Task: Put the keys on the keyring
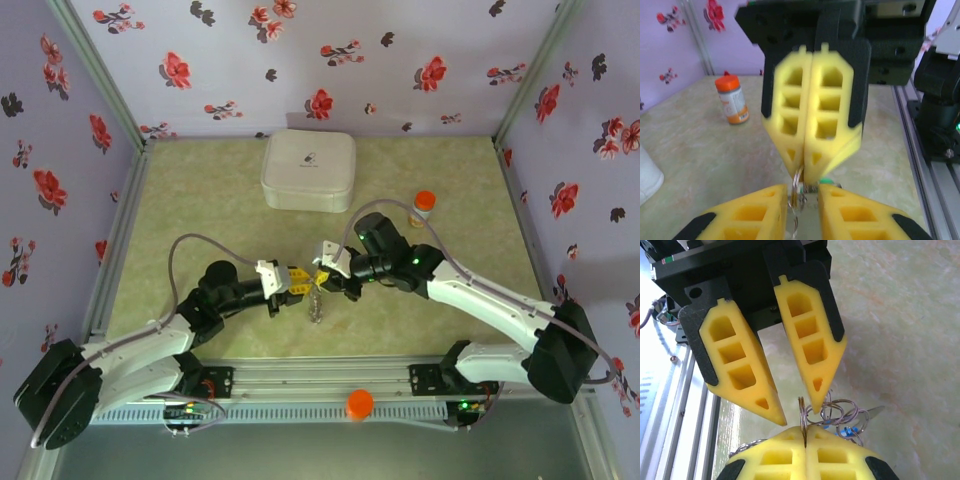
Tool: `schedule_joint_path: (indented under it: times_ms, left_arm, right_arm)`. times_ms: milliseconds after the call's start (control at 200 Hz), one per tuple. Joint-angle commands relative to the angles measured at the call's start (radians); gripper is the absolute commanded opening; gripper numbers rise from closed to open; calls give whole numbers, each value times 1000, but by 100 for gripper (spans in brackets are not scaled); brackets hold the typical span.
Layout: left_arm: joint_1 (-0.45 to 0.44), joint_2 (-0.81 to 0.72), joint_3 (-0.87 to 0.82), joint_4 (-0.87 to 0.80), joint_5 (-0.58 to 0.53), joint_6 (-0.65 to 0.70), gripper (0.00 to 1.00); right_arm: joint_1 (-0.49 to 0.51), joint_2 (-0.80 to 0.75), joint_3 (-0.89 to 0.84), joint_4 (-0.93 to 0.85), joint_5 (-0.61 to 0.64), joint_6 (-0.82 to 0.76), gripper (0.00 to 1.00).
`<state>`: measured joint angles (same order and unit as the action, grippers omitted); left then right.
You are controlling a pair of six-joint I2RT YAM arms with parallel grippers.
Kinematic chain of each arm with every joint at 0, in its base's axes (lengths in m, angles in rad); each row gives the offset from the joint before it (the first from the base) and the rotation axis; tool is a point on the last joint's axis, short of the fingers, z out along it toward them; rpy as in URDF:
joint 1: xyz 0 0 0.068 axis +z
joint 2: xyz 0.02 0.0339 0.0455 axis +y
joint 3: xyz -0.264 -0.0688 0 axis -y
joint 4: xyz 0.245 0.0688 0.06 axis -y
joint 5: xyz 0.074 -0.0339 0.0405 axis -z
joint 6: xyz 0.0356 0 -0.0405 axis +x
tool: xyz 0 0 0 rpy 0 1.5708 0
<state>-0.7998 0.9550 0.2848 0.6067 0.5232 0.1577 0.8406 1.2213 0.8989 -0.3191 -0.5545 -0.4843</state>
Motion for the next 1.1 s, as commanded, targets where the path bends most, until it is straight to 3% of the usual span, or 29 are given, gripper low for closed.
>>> schedule_joint_path:
  times_ms: [0, 115, 360, 675, 870, 960, 1095]
  left_arm:
    - [-3, -21, 78, -177, -31, 83, 23]
    - [-2, -14, 116, -302, -39, 124, 20]
    - [-4, -10, 153, -326, -36, 127, 17]
    - [-4, 8, 181, -329, -9, 133, 10]
    - [-5, 9, 179, -300, 4, 134, 0]
    - [-5, 14, 170, -275, 11, 132, 0]
    - [-3, 20, 137, -193, 13, 126, 0]
  right_arm:
    - [26, 11, 68, -88, 68, -64, 0]
    - [56, 40, 120, -160, 136, -93, 0]
    - [105, 94, 221, -277, 253, -136, 0]
    - [132, 119, 256, -325, 272, -168, 0]
    - [129, 95, 230, -298, 266, -167, 0]
    - [110, 50, 178, -220, 249, -130, 26]
    - [48, -15, 101, -125, 185, -62, 31]
